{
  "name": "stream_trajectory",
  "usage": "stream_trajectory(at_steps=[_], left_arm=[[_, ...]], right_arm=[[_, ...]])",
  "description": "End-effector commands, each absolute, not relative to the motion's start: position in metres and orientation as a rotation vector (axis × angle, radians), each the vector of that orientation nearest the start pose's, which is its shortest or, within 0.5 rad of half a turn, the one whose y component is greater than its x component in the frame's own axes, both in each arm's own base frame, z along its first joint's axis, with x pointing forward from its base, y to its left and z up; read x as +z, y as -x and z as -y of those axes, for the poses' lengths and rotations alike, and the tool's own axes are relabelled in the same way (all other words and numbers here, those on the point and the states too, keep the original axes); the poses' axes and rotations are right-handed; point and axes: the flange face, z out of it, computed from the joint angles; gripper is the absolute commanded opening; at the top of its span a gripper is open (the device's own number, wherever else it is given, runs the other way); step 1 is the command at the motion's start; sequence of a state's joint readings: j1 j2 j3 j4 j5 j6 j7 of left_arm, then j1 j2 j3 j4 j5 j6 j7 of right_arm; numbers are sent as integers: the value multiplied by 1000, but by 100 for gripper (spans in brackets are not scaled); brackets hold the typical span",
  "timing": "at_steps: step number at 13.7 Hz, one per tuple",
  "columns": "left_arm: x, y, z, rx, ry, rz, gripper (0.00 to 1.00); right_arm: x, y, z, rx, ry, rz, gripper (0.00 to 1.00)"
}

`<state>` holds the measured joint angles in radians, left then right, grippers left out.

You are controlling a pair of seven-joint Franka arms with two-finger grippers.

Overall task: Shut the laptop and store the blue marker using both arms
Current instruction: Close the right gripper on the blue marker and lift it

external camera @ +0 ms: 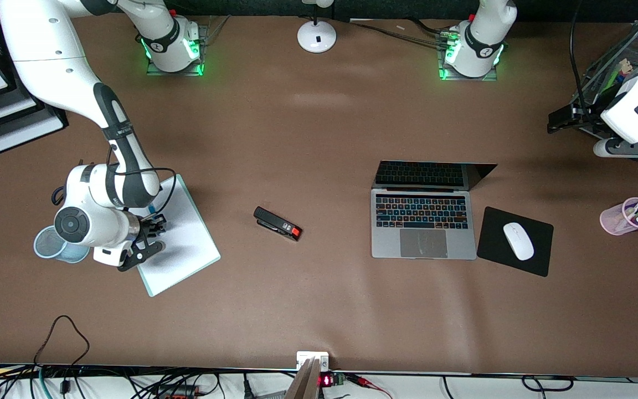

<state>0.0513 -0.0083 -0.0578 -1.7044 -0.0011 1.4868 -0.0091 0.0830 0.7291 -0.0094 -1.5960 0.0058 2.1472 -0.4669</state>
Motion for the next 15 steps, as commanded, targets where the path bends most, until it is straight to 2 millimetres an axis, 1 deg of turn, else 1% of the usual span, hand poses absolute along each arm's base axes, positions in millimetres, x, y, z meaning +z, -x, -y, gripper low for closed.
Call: stream_trajectory(at_steps=[1,4,7,8,9,10,11,12,14,15], left_arm=[[568,-538,8,320,3149,-10,99],[568,-538,8,326,3155,-14,77],[570,-536,11,330,3153,-22,39],[570,-536,12,333,3153,-24,27],[570,-536,13,331,3153,-27,20],[571,-536,19,328,3152,-44,14],[570,-536,20,331,3151,-44,9],[572,-536,23,326,3151,-51,5],[572,-535,26,326,3151,-56,4],[572,-535,28,325,3155,-58,4]], right_arm=[[186,-672,-52,276,2981,835,29],[185,-672,-52,277,2983,834,31],[184,-672,-52,276,2981,835,29],[184,-672,-52,276,2981,831,26],[184,-672,-52,277,2981,823,24],[184,-672,-52,277,2982,820,21],[184,-672,-51,279,2981,816,17],[185,-672,-50,277,2983,812,10],[186,-673,-50,277,2983,812,1],[189,-674,-50,268,2985,812,0]])
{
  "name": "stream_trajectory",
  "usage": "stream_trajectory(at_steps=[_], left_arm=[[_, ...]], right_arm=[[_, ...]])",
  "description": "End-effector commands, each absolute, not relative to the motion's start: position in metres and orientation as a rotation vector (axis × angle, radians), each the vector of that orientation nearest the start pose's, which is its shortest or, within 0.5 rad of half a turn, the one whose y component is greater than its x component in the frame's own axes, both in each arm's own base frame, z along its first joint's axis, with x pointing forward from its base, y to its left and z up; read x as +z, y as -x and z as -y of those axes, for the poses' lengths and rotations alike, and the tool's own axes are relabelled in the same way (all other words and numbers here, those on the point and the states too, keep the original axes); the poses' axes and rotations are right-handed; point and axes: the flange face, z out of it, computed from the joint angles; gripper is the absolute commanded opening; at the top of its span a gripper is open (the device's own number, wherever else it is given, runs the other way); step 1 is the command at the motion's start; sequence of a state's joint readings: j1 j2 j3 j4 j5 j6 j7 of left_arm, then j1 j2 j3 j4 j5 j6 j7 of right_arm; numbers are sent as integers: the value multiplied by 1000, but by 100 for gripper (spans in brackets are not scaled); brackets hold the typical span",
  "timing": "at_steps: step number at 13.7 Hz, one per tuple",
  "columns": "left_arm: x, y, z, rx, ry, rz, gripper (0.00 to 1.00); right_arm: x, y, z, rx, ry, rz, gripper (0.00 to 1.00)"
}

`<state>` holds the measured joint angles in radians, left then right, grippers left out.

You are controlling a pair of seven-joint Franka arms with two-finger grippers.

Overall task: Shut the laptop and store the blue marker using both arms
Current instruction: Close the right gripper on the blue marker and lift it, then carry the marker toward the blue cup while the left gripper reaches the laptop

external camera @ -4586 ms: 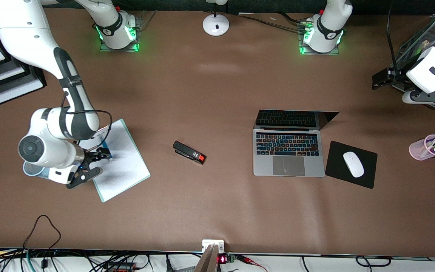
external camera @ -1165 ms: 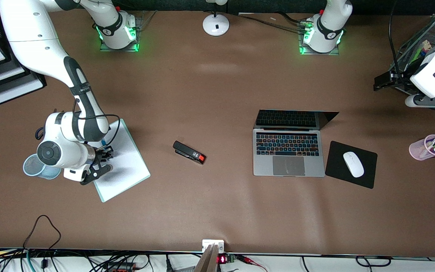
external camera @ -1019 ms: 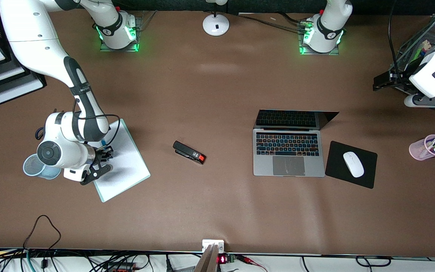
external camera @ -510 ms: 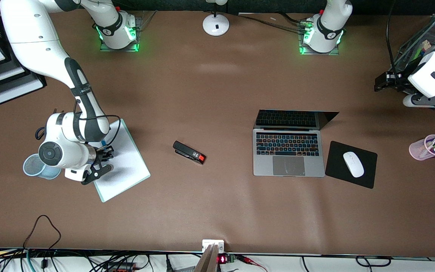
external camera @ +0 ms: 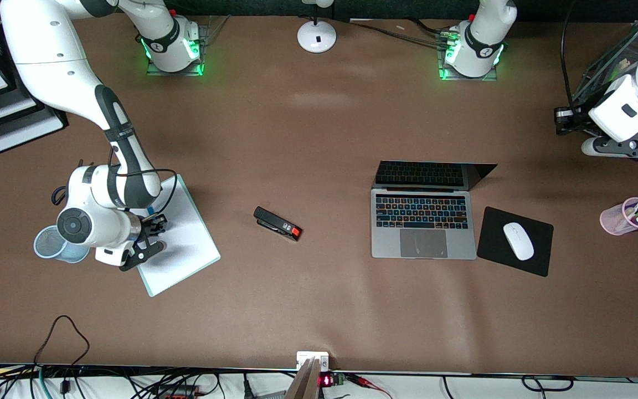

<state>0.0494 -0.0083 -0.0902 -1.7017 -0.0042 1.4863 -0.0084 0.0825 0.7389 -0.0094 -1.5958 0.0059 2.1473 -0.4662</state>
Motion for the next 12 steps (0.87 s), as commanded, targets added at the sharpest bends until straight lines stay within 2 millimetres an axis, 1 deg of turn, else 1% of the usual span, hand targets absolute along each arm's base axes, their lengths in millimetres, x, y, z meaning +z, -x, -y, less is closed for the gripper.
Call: stream_trajectory(at_steps=[1,4,5,7,9,10,11,12], left_arm=[[572,-535,29,324,3155,-63,2],[572,-535,32,329,3172,-69,0],[570,-533,34,364,3175,-77,0],[566,-529,39,419,3171,-93,0],[567,-526,61,424,3169,-140,0],[566,-522,78,450,3181,-181,0],[562,-520,94,479,3188,-202,0],[549,-519,109,515,3191,-207,0]], right_arm=[[189,-675,-50,265,2985,813,0],[200,-681,-49,231,2995,808,0],[208,-685,-49,210,2997,810,0],[236,-694,-49,143,3007,821,0],[264,-698,-49,84,3016,828,0],[277,-698,-49,72,3018,828,0],[296,-699,-50,41,3025,834,0],[311,-699,-52,10,3031,848,0]])
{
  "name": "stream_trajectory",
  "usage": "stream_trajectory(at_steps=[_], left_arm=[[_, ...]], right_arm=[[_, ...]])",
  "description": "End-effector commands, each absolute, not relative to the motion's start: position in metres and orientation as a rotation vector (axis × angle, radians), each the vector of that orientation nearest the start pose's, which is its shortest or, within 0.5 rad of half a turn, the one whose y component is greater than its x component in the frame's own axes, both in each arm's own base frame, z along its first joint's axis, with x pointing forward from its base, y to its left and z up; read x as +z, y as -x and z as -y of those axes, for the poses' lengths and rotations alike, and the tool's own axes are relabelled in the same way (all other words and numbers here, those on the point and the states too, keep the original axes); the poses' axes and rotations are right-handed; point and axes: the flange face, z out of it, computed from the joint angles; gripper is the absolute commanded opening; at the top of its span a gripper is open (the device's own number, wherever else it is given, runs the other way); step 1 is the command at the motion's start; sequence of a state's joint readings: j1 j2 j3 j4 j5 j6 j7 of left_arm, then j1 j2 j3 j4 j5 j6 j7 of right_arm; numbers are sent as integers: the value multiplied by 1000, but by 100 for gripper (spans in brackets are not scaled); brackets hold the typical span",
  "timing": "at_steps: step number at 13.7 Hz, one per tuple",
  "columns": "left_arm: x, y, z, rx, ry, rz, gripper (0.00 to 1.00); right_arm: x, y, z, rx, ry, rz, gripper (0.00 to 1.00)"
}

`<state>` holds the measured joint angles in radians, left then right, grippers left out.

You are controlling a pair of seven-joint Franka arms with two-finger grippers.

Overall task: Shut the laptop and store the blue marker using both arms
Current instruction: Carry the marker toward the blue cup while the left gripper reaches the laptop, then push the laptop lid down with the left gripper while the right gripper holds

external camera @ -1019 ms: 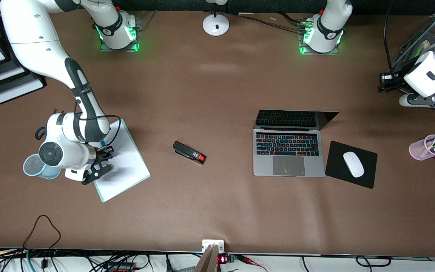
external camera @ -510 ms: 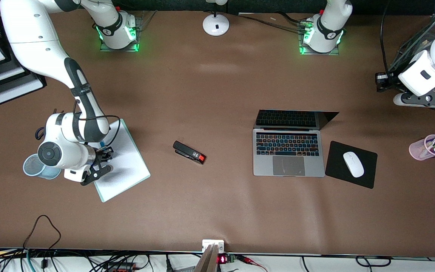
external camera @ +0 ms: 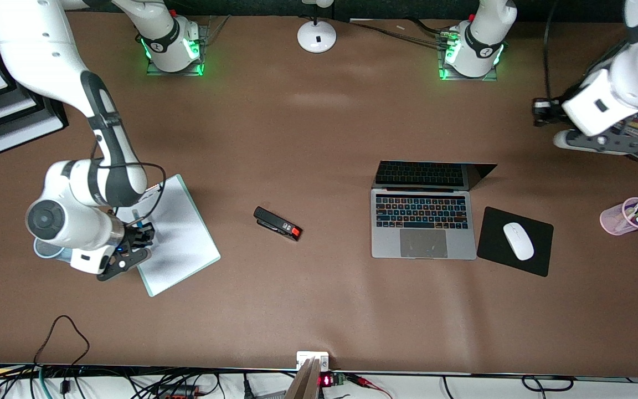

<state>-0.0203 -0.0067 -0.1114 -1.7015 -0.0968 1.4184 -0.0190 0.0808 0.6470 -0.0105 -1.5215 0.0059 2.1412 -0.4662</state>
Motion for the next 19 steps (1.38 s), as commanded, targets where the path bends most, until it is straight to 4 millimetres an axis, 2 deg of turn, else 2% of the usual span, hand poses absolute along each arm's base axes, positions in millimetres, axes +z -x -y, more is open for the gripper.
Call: stream_trajectory(at_steps=[1,2,4,6,8,10,12,16,18,19], left_arm=[[532,-523,127,568,3210,-204,0],[521,-524,145,552,3212,-165,0],[488,-514,170,531,3206,-133,0],[462,-498,185,485,3201,-136,0],[430,-480,199,429,3196,-129,0],[397,-468,201,353,3200,-122,0],[375,-466,198,288,3212,-105,0],[357,-479,197,178,3197,-147,0],[350,-488,197,106,3190,-173,0],[348,-493,197,76,3194,-176,0]], right_arm=[[329,-700,-51,-28,3036,854,0],[346,-699,-49,-54,3038,859,0],[368,-695,-38,-60,3034,886,0],[390,-696,-23,-108,3011,990,0],[406,-700,0,-155,2983,1086,0],[415,-702,26,-178,2931,1241,0],[417,-701,47,-222,2851,1319,0],[424,-700,83,-319,2706,1493,0],[453,-703,93,-495,2564,1586,0],[454,-700,104,-547,2478,1585,0]])
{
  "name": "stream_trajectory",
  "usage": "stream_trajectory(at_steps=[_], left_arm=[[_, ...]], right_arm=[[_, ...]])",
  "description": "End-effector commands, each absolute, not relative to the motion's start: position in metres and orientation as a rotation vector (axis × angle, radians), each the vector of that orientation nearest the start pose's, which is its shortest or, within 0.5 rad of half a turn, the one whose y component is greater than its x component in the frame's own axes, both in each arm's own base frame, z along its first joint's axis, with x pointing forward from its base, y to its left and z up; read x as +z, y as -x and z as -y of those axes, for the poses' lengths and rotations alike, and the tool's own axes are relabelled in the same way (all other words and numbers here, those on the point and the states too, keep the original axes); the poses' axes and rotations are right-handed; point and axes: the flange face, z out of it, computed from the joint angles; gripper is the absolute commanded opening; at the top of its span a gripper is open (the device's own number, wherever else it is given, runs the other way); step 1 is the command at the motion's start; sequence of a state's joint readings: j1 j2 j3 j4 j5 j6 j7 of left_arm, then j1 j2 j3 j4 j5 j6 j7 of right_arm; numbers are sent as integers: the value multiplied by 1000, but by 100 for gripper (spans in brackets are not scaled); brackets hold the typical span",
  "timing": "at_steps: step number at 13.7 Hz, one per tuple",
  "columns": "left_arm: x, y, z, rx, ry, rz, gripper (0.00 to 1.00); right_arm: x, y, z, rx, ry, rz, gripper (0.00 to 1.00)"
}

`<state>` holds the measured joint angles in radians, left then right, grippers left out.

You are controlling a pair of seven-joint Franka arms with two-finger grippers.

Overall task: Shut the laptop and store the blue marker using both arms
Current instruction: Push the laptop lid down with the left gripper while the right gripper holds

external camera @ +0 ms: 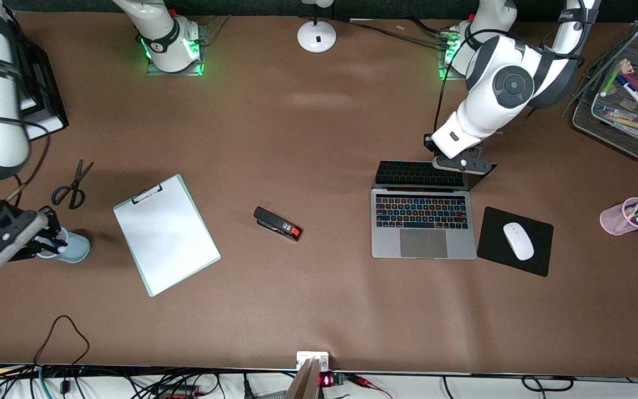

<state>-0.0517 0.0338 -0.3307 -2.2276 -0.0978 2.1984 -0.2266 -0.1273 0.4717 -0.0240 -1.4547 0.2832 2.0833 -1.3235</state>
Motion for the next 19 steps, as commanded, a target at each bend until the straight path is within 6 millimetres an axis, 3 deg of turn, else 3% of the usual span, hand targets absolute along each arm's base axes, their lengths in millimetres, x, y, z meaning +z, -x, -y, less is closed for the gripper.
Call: stream_trajectory(at_steps=[1,5,8,13,16,19], left_arm=[[347,-498,197,31,3199,-177,0],[327,-518,198,-80,3223,-185,0],[311,-538,201,-149,3235,-202,0],[254,-554,198,-257,3283,-173,0],[228,-564,199,-290,3300,-169,0],[202,-569,201,-262,3301,-196,0]], right_arm=[[454,-697,113,-595,2420,1565,0],[462,-689,153,-816,2184,1719,0],[455,-674,187,-986,1968,1752,0],[424,-658,238,-1142,1695,1828,0],[388,-662,261,-1171,1652,1865,0],[362,-664,268,-1206,1622,1856,0]])
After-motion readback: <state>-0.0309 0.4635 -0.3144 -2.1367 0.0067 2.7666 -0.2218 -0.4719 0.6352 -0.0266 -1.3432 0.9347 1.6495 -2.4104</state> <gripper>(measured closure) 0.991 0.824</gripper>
